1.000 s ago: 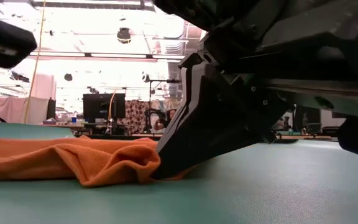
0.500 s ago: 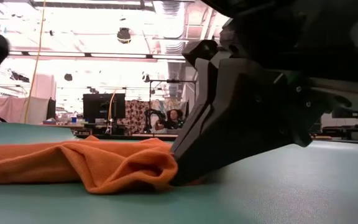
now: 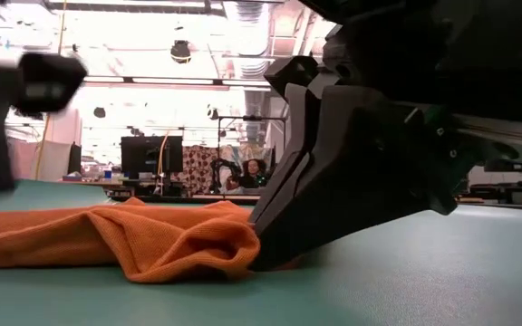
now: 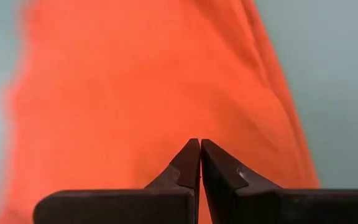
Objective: Roll napkin
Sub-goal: Fold the orange table napkin
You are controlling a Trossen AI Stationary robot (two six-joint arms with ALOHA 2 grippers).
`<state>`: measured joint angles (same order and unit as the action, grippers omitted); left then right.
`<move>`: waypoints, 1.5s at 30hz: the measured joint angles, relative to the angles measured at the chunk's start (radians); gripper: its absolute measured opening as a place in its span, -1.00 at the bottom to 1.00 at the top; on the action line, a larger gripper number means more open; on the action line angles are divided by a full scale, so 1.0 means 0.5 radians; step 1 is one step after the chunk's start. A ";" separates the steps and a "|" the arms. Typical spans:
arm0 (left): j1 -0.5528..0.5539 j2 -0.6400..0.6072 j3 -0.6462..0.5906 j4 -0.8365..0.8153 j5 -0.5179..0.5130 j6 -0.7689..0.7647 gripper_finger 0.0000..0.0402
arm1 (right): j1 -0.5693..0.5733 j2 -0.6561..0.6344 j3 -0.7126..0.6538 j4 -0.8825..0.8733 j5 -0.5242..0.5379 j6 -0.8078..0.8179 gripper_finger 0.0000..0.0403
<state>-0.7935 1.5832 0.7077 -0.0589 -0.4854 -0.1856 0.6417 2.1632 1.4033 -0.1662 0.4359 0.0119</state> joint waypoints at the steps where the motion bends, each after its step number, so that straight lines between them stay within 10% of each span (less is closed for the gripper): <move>1: 0.027 0.021 -0.028 0.047 0.102 -0.016 -0.98 | 0.008 0.000 0.000 0.000 0.000 -0.009 -0.96; 21: 0.175 0.144 -0.084 0.166 0.280 -0.056 -0.98 | 0.329 -0.038 -0.002 -0.091 -0.030 0.147 -0.57; 33: 0.193 0.141 -0.084 0.037 0.193 0.202 -0.98 | 0.446 -0.214 -0.004 -0.641 -0.214 1.173 -0.38; 41: 0.263 0.131 -0.074 -0.375 0.072 0.617 -0.98 | 0.391 -0.436 0.002 -0.662 0.837 0.855 -0.60; 45: 0.314 0.134 -0.082 -0.499 -0.108 0.856 -0.98 | 0.193 -0.417 0.001 -0.649 0.837 0.795 -0.75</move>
<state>-0.6365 1.6504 0.6668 -0.3085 -0.5396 0.2425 0.7382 1.9545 1.4036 -0.4908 0.8546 0.4096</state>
